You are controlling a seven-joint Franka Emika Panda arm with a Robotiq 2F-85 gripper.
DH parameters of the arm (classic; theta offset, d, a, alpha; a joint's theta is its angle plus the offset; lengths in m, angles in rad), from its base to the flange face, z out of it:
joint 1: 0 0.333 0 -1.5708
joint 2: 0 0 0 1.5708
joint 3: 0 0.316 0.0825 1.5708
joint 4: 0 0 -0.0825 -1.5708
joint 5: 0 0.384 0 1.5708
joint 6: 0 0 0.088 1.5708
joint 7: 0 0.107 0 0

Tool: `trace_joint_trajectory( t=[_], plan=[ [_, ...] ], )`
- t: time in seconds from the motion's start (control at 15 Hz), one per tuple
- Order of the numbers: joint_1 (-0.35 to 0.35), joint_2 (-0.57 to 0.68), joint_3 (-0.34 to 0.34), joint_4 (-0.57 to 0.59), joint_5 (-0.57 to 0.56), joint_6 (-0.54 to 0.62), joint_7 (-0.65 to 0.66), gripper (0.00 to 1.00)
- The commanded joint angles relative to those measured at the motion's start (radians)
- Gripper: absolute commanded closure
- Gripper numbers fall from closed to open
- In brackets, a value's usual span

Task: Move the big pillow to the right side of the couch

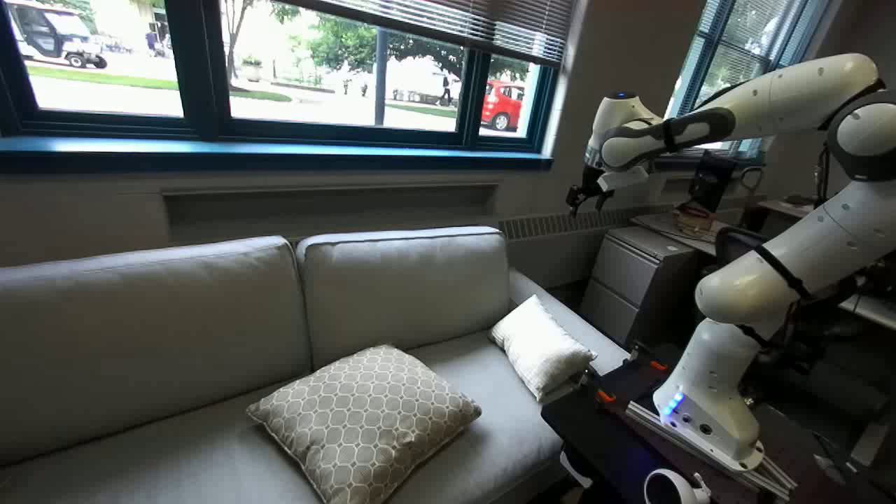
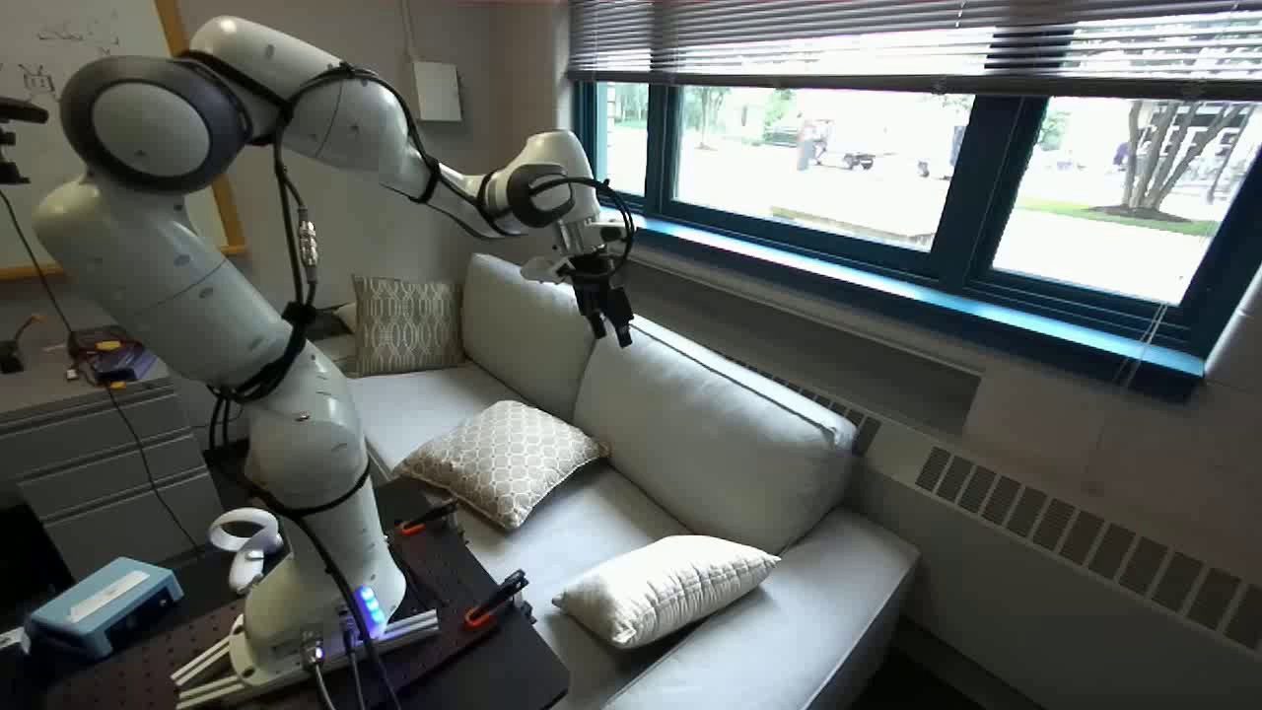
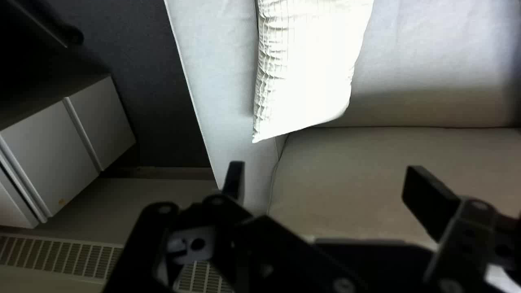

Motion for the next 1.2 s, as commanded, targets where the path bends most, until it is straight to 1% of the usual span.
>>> trace_joint_trajectory(
  t=[0.0, 0.6, 0.8, 0.93, 1.13],
  plan=[
    [0.019, 0.001, -0.017, 0.003, -0.009, -0.003, 0.006, 0.0],
    [0.019, 0.001, -0.017, 0.004, -0.009, -0.002, 0.006, 0.0],
    [0.015, 0.019, -0.036, 0.02, 0.004, 0.017, 0.009, 0.0],
    [0.015, 0.073, -0.056, 0.037, 0.03, 0.101, 0.016, 0.0],
    [0.035, 0.209, -0.065, 0.073, 0.082, 0.252, 0.007, 0.0]
  ],
)
